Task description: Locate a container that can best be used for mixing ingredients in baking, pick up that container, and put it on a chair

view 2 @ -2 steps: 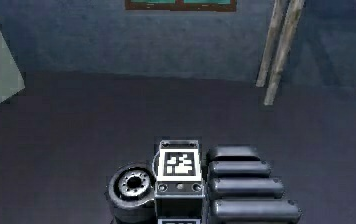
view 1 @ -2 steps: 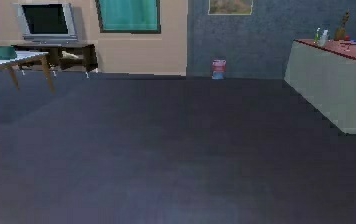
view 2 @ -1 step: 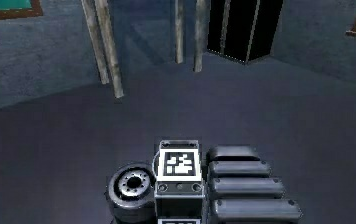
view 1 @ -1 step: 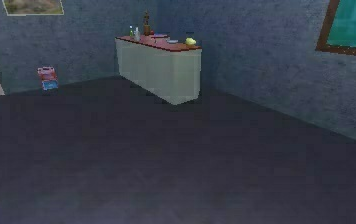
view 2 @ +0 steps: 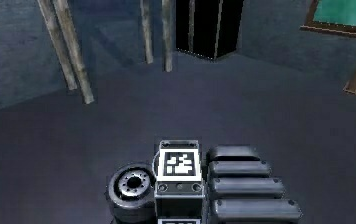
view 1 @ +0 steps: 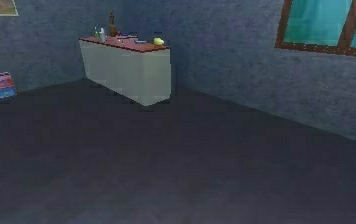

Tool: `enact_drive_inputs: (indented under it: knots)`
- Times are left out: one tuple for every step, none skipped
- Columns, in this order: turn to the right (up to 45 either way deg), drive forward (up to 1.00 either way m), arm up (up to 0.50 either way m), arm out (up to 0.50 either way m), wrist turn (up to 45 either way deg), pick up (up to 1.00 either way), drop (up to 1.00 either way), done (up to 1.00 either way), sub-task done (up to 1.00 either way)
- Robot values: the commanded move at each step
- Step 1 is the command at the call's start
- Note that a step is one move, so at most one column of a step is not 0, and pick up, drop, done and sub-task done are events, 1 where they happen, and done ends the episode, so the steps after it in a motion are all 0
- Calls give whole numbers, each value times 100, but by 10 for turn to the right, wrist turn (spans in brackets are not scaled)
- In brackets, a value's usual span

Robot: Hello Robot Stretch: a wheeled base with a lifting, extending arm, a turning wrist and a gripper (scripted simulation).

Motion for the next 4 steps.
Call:
enact_drive_inputs:
  knots:
    - [-450, 0, 0, 0, 0, 0, 0, 0, 0]
    - [-90, 0, 0, 0, 0, 0, 0, 0, 0]
    - [450, 0, 0, 0, 0, 0, 0, 0, 0]
    - [120, 0, 0, 0, 0, 0, 0, 0, 0]
